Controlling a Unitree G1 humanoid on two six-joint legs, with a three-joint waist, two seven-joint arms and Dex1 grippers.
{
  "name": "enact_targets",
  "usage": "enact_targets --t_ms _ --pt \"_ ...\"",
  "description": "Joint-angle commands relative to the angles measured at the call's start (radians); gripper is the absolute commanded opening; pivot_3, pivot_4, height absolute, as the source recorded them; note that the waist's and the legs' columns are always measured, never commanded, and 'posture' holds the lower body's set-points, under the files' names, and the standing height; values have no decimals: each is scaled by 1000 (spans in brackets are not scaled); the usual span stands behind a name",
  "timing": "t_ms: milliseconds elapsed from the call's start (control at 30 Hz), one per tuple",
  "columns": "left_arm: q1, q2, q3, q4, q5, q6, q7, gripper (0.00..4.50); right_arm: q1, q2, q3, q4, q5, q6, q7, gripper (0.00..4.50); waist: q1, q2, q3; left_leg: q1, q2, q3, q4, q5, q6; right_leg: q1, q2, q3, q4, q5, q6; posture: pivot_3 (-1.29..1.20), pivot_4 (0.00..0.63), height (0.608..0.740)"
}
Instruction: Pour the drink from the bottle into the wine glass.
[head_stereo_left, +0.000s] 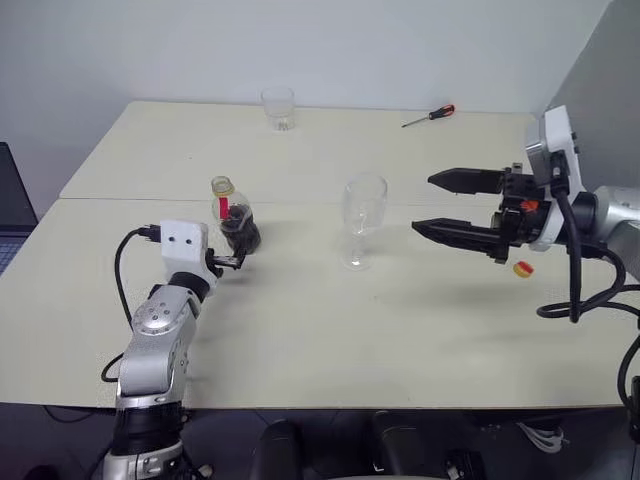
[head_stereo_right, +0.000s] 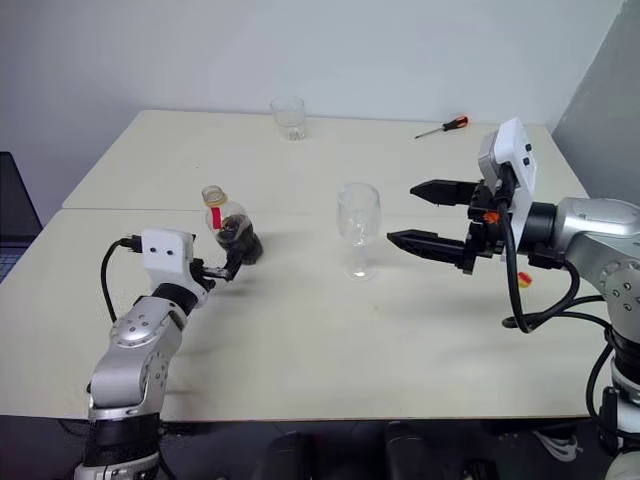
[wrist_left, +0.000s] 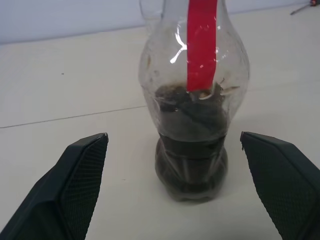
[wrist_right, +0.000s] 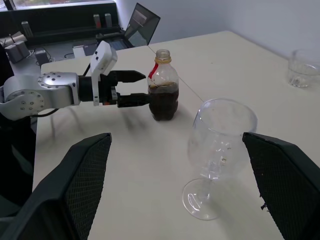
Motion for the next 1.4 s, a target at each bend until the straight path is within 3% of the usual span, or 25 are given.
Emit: enact_targets --t_ms 33,467,567,800,900,1000,1400 --pt "-54 37 -10 59 18 -58 -39 4500 -16 5 -2 -9 -3 -22 -7 4480 0 0 0 0 0 0 0 0 0 0 0 0 0 0 0 0 150 740" --pt "-210 53 -62 370 67 -269 -116 4500 -8 -5 -15 -35 2 -16 -50 4480 4 0 0 0 0 1 0 0 0 0 -1 -1 0 0 0 0 150 740" --pt "-242 56 -64 432 72 -312 -127 3869 -6 -13 -15 -41 -1 -12 -58 4500 5 0 0 -1 0 1 0 0 0 0 -1 -1 0 1 0 0 150 740" --pt "-261 50 -68 470 74 -356 -143 1677 -1 -25 -15 -50 2 -10 -73 4500 6 0 0 -1 1 1 0 0 0 -1 -2 -1 0 1 0 0 150 740" --pt "-262 49 -69 473 74 -363 -143 1139 1 -27 -13 -53 2 -10 -76 4500 6 0 0 -1 1 1 0 0 0 -1 -2 -1 0 1 0 0 150 740" --pt "-264 47 -66 475 72 -369 -140 946 2 -29 -8 -51 -4 -13 -76 4500 6 0 0 -1 1 1 0 0 0 -1 -2 -1 0 1 0 0 150 740" --pt "-357 58 -87 374 28 -314 -203 934 25 -45 -48 -51 -2 -24 -71 4500 11 0 0 -2 0 0 1 0 0 -1 -2 -2 0 1 0 0 150 740"
